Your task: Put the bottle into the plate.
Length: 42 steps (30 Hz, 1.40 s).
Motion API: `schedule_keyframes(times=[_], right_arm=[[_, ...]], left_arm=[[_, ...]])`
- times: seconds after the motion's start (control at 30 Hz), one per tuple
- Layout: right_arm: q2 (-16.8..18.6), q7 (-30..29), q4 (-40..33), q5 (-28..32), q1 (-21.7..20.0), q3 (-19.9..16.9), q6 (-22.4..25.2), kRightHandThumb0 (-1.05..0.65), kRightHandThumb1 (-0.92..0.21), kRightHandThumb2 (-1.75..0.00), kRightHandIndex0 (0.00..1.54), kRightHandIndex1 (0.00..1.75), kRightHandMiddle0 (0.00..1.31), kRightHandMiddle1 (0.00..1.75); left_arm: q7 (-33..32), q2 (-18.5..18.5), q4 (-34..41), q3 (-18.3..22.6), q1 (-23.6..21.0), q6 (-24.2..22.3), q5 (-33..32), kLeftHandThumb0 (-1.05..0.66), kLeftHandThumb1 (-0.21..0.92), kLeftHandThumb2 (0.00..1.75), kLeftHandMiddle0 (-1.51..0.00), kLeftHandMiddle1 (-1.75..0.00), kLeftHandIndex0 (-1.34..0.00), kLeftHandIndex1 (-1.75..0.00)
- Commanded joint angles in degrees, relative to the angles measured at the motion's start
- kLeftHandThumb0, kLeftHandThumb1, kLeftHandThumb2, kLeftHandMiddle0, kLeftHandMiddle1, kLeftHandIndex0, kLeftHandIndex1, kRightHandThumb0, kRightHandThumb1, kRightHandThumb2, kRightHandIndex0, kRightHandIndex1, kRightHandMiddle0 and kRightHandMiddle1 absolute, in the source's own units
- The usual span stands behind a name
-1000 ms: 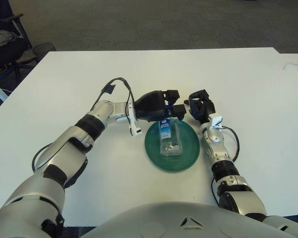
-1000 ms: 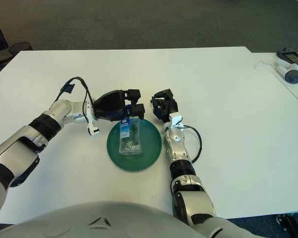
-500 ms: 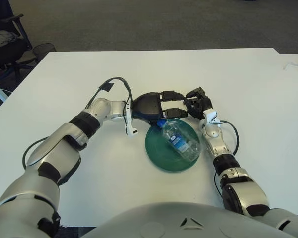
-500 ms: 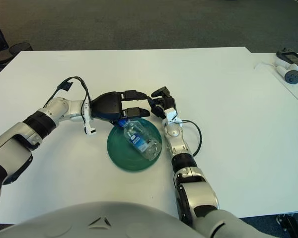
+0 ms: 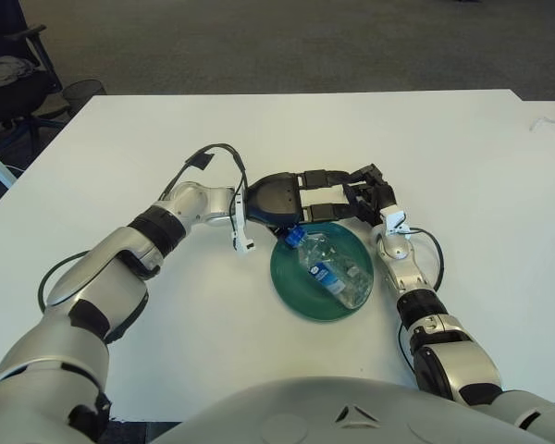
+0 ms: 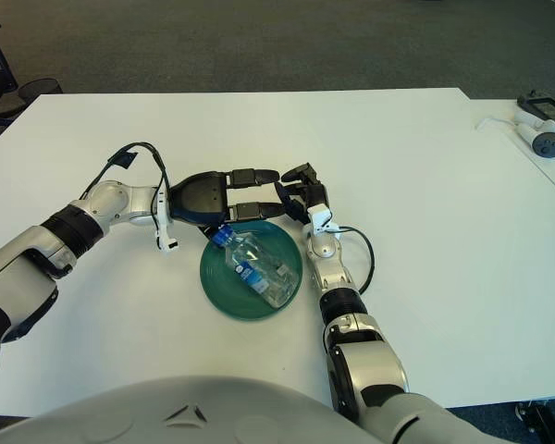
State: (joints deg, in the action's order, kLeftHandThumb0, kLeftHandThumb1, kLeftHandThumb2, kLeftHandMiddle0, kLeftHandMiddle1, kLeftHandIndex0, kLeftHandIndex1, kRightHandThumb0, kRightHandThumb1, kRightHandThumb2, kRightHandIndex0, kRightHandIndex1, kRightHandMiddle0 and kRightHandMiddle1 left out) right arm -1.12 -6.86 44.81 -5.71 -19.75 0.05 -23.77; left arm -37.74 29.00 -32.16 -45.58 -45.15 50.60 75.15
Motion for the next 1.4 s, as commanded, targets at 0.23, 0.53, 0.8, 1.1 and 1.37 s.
schedule_keyframes(times=[0.23,0.53,0.8,1.1,1.37], right_arm=[[0.45,5.63,9.22,5.80,4.48,-3.98,-2.42,-0.01,-0.76,-0.60,0.38,1.53,0.37,1.53],[5.28,7.12,0.38,11.01,6.81,-5.67,0.01,0.00,-0.85,-0.42,0.47,1.39,0.37,1.50],[4.32,8.27,-0.23,8.98,5.68,-4.40,-1.18,-0.01,-0.92,-0.29,0.40,1.38,0.42,1.47],[3.64,9.18,-1.32,9.38,5.74,-4.56,2.53,-0.01,-0.92,-0.36,0.37,1.36,0.31,1.64],[4.22,9.94,-3.98,10.22,6.89,-4.60,4.49,-0.01,-0.92,-0.38,0.37,1.37,0.27,1.68]], left_arm=[[-0.67,1.45,0.41,-0.40,-2.03,-0.49,0.03,-1.05,0.92,0.68,0.00,0.00,0.00,0.00],[-0.96,2.83,-0.14,0.85,-2.99,-0.19,-1.30,-1.05,0.92,0.72,0.00,0.00,0.00,0.00],[1.00,2.28,-7.75,6.71,-7.09,4.53,-12.03,-1.05,0.92,0.68,0.00,0.00,0.00,0.00],[8.58,1.23,-5.95,13.65,-2.30,4.66,-25.71,-0.94,0.92,0.65,0.00,0.00,-0.01,-0.01],[14.76,0.02,-5.89,16.92,-1.40,4.07,-31.87,-0.91,0.92,0.71,0.00,0.00,-0.03,-0.03]])
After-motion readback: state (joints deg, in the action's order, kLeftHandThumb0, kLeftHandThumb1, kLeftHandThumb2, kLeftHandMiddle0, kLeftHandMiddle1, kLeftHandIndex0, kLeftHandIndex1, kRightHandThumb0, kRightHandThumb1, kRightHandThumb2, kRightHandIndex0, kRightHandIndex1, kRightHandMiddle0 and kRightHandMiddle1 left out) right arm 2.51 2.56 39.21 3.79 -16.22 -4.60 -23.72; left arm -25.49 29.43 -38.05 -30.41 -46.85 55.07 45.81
